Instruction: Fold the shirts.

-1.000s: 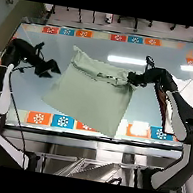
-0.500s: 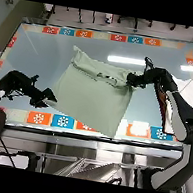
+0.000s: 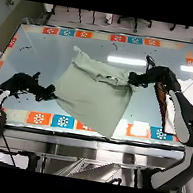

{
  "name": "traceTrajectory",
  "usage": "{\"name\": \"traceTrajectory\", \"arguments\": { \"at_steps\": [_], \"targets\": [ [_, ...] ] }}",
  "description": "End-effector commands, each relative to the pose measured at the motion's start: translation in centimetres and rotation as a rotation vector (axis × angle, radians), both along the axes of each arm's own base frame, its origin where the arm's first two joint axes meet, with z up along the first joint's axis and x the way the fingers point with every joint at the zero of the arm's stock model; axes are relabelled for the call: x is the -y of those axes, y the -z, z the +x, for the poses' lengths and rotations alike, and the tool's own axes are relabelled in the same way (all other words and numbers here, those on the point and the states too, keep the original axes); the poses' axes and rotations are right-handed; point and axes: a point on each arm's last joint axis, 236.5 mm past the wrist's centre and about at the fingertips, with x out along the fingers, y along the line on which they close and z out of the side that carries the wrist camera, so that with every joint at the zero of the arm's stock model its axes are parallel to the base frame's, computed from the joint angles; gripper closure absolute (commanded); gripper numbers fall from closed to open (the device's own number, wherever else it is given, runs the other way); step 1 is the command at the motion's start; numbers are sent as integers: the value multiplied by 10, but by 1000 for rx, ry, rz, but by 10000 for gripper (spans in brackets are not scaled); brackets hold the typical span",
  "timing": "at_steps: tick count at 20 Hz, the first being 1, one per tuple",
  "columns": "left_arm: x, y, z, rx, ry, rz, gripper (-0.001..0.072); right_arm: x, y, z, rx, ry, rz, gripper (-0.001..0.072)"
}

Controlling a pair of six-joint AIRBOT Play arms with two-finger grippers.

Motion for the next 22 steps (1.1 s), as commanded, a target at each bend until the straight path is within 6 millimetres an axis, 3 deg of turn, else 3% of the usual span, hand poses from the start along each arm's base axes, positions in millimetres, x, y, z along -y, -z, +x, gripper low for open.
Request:
{"name": "traceTrajectory", "arguments": {
  "at_steps": [1,3,5,8,10,12,14,17,19,21,22],
  "targets": [
    [-23,-9,62,110,-22,41,694,46,-5,-54,-185,-15,-195,695],
    [-40,-27,101,173,-14,63,694,62,-20,-97,-279,2,-271,694],
    [-62,-42,133,212,14,137,695,51,-31,-144,-338,6,-256,693],
    [-96,-62,170,247,75,282,694,19,-32,-231,-430,45,-205,693],
    [-103,-67,185,258,92,308,694,-6,-29,-266,-440,92,-123,693],
    [-107,-59,194,273,82,311,694,-24,-30,-267,-412,128,-21,693],
    [-108,-42,193,273,65,315,694,-28,-31,-247,-343,167,12,693],
    [-108,-25,186,251,80,315,694,-9,-28,-203,-243,286,56,692],
    [-107,-25,185,250,93,314,693,10,-17,-180,-222,363,86,692],
    [-99,-29,180,229,118,302,691,15,-5,-160,-206,397,137,690],
    [-92,-33,176,210,137,286,490,14,2,-152,-196,403,154,682]
  ]
}}
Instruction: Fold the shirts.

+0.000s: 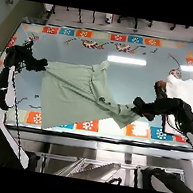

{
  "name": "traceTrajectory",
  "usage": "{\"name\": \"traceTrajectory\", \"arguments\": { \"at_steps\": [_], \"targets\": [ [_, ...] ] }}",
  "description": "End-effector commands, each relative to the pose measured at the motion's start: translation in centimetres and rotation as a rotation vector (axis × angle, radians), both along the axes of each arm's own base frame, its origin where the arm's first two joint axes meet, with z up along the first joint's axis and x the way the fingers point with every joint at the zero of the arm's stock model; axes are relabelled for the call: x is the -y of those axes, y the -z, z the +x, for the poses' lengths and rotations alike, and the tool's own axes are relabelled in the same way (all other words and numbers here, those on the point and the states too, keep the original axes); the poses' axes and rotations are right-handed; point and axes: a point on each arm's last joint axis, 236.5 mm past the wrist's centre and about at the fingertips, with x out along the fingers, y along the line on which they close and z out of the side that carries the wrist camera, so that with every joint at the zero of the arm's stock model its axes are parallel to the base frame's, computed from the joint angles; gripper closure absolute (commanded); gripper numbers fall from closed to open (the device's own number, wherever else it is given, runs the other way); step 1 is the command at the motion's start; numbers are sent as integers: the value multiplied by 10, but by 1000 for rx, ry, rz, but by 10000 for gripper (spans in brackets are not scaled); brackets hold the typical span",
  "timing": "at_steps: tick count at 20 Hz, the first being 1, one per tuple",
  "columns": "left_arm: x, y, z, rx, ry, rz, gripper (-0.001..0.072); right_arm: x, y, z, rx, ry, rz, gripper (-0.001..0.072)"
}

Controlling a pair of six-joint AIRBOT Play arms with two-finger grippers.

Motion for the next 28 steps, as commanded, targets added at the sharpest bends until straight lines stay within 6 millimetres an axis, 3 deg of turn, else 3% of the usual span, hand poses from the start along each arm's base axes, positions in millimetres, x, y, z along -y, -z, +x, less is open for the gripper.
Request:
{"name": "traceTrajectory", "arguments": {
  "at_steps": [1,2,3,4,5,8,10,13,17,20,25,26,27,28],
  "targets": [
    [16,-9,-15,-69,51,-33,102,10,18,39,72,93,53,682],
    [27,-19,-23,-97,62,-78,5,13,23,44,78,89,42,676],
    [38,-30,-33,-125,78,-132,5,16,26,49,87,74,31,554],
    [51,-45,-47,-152,97,-192,5,20,25,52,96,51,24,351],
    [56,-57,-65,-191,111,-228,5,23,19,51,106,-2,22,220],
    [51,-74,-150,-422,156,-203,7,41,-24,38,141,-210,41,212],
    [43,-75,-197,-475,118,-171,6,60,-50,22,167,-311,26,212],
    [50,-57,-268,-426,34,-168,7,90,-51,-4,136,-400,-54,212],
    [78,-15,-355,-400,-12,-213,7,82,-39,-14,132,-513,-55,212],
    [98,7,-377,-368,-36,-266,7,74,-33,-21,115,-551,-38,211],
    [95,19,-360,-369,-62,-280,9,65,-27,-35,79,-587,-11,211],
    [100,18,-351,-365,-60,-312,118,64,-25,-37,75,-592,-8,211],
    [107,14,-339,-344,-53,-357,340,64,-23,-39,74,-604,-5,211],
    [113,10,-328,-321,-42,-393,473,63,-20,-42,76,-622,-3,211]
  ]
}}
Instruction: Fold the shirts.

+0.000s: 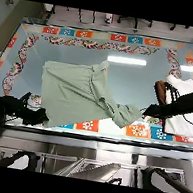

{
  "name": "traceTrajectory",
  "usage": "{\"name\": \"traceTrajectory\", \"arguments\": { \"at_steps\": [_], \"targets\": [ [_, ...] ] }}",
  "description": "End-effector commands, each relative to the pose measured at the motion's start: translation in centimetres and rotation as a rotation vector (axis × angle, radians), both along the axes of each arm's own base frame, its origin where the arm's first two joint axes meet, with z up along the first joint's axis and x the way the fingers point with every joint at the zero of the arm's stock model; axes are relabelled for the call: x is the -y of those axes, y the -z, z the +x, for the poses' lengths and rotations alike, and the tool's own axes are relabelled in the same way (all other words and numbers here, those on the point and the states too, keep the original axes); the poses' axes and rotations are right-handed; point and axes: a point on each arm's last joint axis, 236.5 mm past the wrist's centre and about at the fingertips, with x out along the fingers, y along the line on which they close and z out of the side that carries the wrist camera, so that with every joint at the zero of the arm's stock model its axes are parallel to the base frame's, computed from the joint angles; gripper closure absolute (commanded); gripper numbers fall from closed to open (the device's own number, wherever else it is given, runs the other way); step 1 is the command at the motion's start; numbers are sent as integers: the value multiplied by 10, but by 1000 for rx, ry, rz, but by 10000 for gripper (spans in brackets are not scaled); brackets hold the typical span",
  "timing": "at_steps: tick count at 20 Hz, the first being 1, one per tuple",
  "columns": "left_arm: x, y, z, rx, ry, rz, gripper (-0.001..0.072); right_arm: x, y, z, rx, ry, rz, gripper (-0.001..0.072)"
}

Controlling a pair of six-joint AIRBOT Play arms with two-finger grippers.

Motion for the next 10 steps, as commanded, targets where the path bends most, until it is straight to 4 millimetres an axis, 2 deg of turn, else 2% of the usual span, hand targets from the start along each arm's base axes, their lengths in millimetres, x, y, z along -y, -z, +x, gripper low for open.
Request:
{"name": "traceTrajectory", "arguments": {
  "at_steps": [1,2,3,5,7,9,10],
  "targets": [
    [17,-6,32,57,-8,-103,489,-4,8,-12,-7,-63,9,210],
    [20,-6,36,53,7,-106,646,-5,12,-13,6,-88,8,209],
    [22,-4,39,46,30,-105,692,-6,16,-12,33,-124,-4,210],
    [30,0,43,33,64,-109,692,-12,23,-6,86,-205,-24,204],
    [35,2,46,26,86,-110,693,-30,31,-11,81,-300,-20,179],
    [34,3,47,25,87,-108,693,-43,46,-17,69,-397,-68,180],
    [34,3,47,25,85,-108,693,-43,54,-13,79,-415,-108,179]
  ]
}}
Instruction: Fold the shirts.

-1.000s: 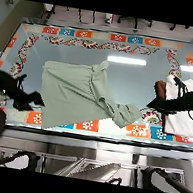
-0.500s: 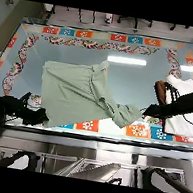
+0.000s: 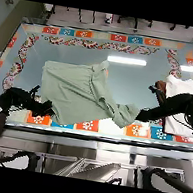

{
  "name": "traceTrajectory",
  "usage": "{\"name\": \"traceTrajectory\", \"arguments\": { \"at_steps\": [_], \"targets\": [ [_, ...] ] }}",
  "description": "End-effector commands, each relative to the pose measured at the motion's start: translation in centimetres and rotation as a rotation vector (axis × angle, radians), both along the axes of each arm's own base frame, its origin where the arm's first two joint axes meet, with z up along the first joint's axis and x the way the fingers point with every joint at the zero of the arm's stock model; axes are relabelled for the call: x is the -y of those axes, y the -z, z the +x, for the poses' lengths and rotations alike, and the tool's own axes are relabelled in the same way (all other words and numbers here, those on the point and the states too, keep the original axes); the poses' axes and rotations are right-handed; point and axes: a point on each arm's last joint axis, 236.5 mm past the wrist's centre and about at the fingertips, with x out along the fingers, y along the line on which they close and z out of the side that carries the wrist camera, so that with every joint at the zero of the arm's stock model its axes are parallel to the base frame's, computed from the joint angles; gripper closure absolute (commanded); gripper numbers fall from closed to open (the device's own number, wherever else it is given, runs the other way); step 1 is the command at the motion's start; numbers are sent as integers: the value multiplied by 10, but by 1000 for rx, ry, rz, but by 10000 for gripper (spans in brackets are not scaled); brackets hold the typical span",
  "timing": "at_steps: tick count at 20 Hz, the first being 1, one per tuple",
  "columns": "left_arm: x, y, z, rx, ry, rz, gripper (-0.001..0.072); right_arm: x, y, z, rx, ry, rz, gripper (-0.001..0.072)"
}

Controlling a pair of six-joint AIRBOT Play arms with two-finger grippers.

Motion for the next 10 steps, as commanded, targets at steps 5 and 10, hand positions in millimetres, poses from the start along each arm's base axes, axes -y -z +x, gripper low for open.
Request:
{"name": "traceTrajectory", "arguments": {
  "at_steps": [5,10],
  "targets": [
    [0,0,-2,-19,14,-17,693,12,41,37,42,108,-137,224],
    [2,-1,-3,-21,22,-19,693,-13,57,34,-31,107,-20,237]
  ]
}}
